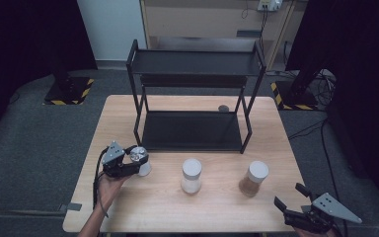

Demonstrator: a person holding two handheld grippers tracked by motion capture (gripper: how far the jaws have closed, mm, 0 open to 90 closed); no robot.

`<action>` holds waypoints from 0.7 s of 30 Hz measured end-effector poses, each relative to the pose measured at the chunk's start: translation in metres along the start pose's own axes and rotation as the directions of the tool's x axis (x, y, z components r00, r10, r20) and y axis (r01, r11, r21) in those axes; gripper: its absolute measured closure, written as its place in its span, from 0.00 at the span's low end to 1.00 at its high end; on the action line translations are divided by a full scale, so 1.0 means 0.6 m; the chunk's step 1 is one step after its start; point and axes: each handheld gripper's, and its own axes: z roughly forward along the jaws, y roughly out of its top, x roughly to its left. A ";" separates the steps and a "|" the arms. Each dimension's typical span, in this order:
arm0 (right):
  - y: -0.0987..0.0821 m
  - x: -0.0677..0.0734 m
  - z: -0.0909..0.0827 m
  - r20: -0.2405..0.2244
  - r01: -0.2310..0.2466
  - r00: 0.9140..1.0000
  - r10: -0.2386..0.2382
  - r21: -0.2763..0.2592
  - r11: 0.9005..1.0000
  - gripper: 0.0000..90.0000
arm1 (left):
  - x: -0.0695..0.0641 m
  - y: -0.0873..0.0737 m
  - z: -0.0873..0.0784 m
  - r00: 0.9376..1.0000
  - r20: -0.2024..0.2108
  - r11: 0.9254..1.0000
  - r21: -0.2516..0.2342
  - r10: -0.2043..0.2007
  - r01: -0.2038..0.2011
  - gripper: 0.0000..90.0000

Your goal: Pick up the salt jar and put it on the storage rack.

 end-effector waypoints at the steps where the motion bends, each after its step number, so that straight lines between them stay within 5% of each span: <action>1: 0.000 0.000 0.000 0.001 -0.002 1.000 0.002 -0.001 1.000 0.08 | -0.001 0.001 0.000 1.000 0.002 1.000 0.001 0.004 -0.004 0.37; 21: -0.001 -0.002 0.001 -0.003 -0.015 1.000 0.015 -0.001 1.000 0.06 | -0.013 0.052 0.019 0.998 0.029 0.999 -0.004 0.048 -0.048 0.37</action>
